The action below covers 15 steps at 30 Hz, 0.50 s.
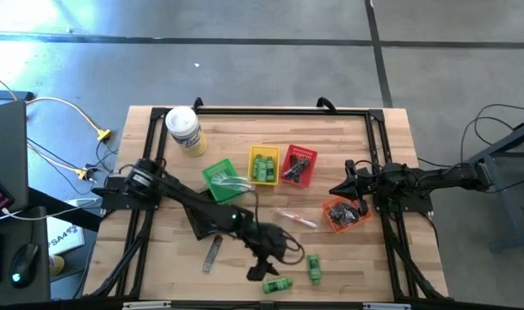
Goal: Pick & Place Travel size toiletries
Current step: Put the green shampoo into the yellow bin
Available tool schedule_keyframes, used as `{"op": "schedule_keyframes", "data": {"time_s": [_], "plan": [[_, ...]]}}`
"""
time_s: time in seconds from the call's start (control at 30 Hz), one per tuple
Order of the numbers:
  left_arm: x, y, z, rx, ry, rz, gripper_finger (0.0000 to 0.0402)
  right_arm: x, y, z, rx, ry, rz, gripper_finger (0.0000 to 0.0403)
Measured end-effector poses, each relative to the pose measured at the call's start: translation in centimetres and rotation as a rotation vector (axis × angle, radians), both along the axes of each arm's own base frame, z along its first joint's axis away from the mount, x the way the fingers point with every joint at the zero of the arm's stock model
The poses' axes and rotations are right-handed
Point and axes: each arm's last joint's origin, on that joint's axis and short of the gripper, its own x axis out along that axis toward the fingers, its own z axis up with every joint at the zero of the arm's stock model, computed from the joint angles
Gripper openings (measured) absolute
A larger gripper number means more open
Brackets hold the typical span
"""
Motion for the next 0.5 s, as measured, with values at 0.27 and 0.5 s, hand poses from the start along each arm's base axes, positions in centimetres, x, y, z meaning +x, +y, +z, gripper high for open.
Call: {"op": "schedule_keyframes", "data": {"time_s": [0.27,0.5], "plan": [[0.6,-4.4,-1.1,-0.011,0.082,0.057,0.0201,0.0,0.0,-0.1,0.000,0.009,0.002,0.0002],[1.6,-7.0,-1.7,0.019,0.120,0.162,0.0201,0.1,-0.1,-0.1,-0.002,0.016,-0.023,0.0002]]}}
